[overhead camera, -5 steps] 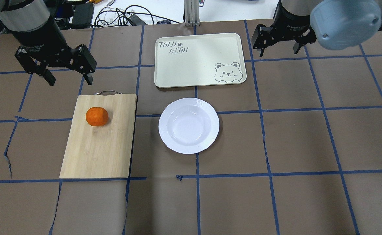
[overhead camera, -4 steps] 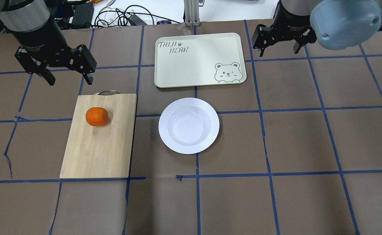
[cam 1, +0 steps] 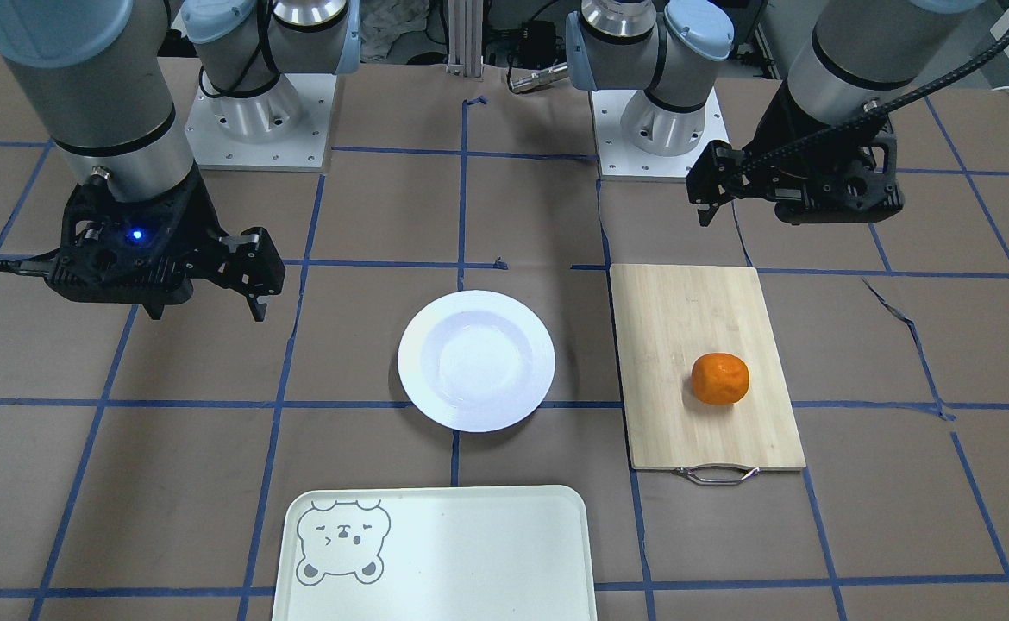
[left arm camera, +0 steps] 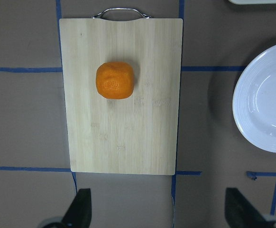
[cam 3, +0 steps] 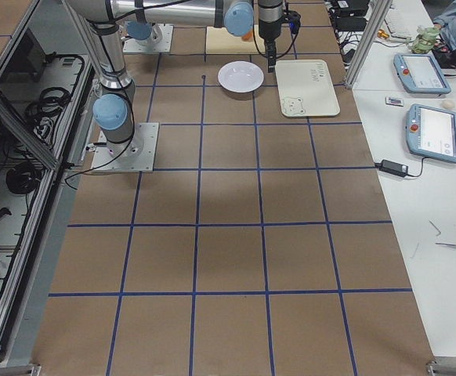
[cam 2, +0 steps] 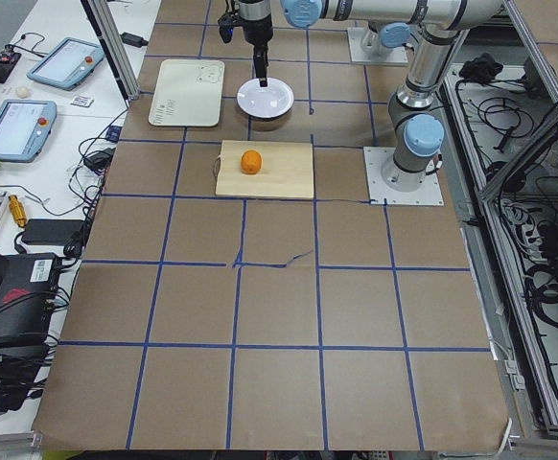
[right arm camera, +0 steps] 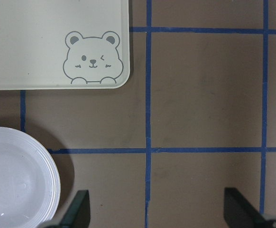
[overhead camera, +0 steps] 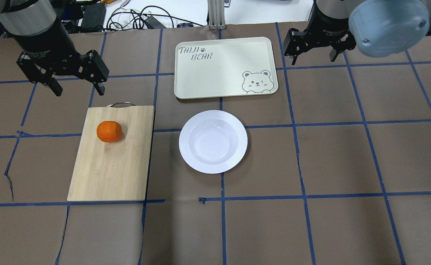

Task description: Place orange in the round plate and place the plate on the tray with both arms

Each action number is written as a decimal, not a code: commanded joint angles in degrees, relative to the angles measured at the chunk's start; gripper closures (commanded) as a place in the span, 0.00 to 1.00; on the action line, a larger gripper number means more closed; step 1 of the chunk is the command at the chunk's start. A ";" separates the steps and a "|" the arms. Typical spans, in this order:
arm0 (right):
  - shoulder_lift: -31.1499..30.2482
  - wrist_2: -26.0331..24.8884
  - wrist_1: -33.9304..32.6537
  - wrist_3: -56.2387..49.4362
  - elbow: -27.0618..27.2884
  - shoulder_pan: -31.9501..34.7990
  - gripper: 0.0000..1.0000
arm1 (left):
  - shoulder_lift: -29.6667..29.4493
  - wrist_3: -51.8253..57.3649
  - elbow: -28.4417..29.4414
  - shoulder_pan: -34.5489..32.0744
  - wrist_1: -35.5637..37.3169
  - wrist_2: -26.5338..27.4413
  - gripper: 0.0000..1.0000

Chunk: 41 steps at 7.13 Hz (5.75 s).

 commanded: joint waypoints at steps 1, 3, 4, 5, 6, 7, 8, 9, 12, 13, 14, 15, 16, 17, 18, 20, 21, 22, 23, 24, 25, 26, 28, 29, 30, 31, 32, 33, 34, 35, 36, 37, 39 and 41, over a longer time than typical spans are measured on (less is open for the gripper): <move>0.00 -0.01 0.04 0.08 0.35 0.05 0.00 | 0.00 -0.03 0.00 0.00 0.00 0.07 0.00; -0.09 -0.01 0.04 0.08 0.35 0.05 0.00 | 0.09 0.06 0.09 0.00 0.00 0.07 0.00; 0.00 0.08 -0.05 0.08 0.35 0.14 0.00 | 0.00 0.14 0.00 0.00 0.00 0.07 0.00; -0.09 -0.01 0.12 0.08 0.27 0.06 0.00 | -0.17 0.06 0.00 0.09 0.09 -0.01 0.00; -0.09 0.08 0.04 0.08 0.35 0.14 0.00 | -0.35 0.06 0.00 0.09 0.18 -0.02 0.00; -0.09 -0.01 0.04 0.08 0.35 0.06 0.00 | -0.18 -0.03 0.00 0.09 0.18 0.07 0.00; 0.00 -0.01 0.04 0.08 0.44 0.14 0.00 | -0.44 -0.12 -0.26 0.96 0.09 0.07 0.00; 0.00 0.08 -0.05 0.08 0.44 0.14 0.00 | -0.27 -0.12 -0.53 0.88 0.09 0.07 0.00; 0.00 -0.09 0.04 -0.01 0.44 0.05 0.00 | -1.48 -5.97 -1.05 0.88 0.00 0.25 0.00; 0.00 -0.09 0.04 -0.01 0.44 -0.03 0.00 | -1.41 -7.14 -2.80 1.14 0.18 0.07 0.00; 0.00 -0.09 0.04 -0.01 0.44 0.05 0.00 | -1.06 -6.71 -2.99 2.36 0.09 0.07 0.00; 0.00 -0.01 0.04 -0.01 0.44 0.05 0.00 | -2.10 -6.54 -4.12 5.33 -0.08 -0.28 0.00; 0.00 -0.01 -0.05 -0.01 0.44 0.05 0.00 | -2.02 -6.97 -6.05 8.41 0.09 -0.11 0.00; 0.00 -0.01 -0.05 -0.01 0.44 0.05 0.00 | -3.24 -7.06 -7.20 10.79 7.84 -0.19 0.00; 0.09 -0.01 -0.05 -0.01 0.53 0.05 0.00 | -5.43 -4.89 -9.82 10.90 20.01 -0.19 0.00; 0.09 -0.01 -0.05 -0.01 0.53 0.05 0.00 | -7.37 -3.81 -15.89 10.81 24.25 -1.50 0.00; 0.09 -0.01 -0.05 0.08 0.53 0.05 0.00 | -8.69 -2.77 -16.95 10.72 27.13 -2.55 0.00; 0.09 -0.09 0.04 0.08 0.53 0.05 0.00 | -9.14 -2.41 -17.92 10.64 29.95 -3.17 0.00; 0.09 -0.09 -0.05 0.08 0.53 0.05 0.00 | -10.01 0.29 -19.41 10.55 30.76 -3.35 0.00; 0.09 -0.01 -0.05 0.08 0.53 0.05 0.00 | -11.24 9.11 -20.73 10.55 33.72 -3.36 0.00; 0.09 -0.09 -0.05 0.08 0.53 0.05 0.00 | -13.25 12.33 -21.27 10.63 36.54 -3.36 0.00; 0.09 -0.09 0.04 0.08 0.62 0.05 0.00 | -15.19 12.71 -21.36 10.55 38.57 -4.40 0.00; 0.09 -0.09 0.04 0.08 0.62 0.05 0.00 | -17.74 13.07 -21.53 10.55 38.06 -6.87 0.00; 0.17 -0.18 0.04 0.08 0.62 0.05 0.00 | -17.93 12.89 -21.53 10.55 37.71 -6.70 0.00; 0.18 -0.18 0.04 0.08 0.62 0.05 0.00 | -18.19 13.50 -21.62 10.63 37.71 -6.52 0.00; 0.18 -0.18 0.04 0.08 0.62 0.05 0.00 | -18.54 13.07 -21.54 10.64 37.80 -6.78 0.02; 0.18 -0.18 0.12 0.08 0.62 0.05 0.00 | -18.72 12.37 -21.53 10.64 37.71 -6.70 0.40; 0.18 -0.18 0.12 0.08 0.62 0.05 0.00 | -18.72 12.28 -21.53 10.64 37.71 -6.61 0.73; 0.18 -0.18 0.12 -0.01 0.62 -0.03 0.00 | -18.63 12.19 -21.45 10.64 37.71 -6.52 1.00; 0.26 -0.18 0.04 -0.01 0.62 -0.03 0.00 | -18.29 12.01 -21.19 10.55 37.80 -6.43 1.00; 0.18 -0.18 0.04 0.08 0.62 -0.03 0.00 | -16.63 8.88 -20.57 9.85 37.80 -6.78 1.00; 0.26 -0.18 0.12 -0.01 0.62 -0.12 0.00 | -16.18 3.10 -17.96 7.41 37.80 -6.70 1.00; 0.26 -0.18 0.04 -0.01 0.62 -0.12 0.00 | -16.26 -12.78 -12.77 -0.23 37.36 -11.06 1.00; 0.26 -0.18 0.04 -0.01 0.62 -0.12 0.00 | -16.00 -26.42 -12.83 -6.38 37.45 -19.49 1.00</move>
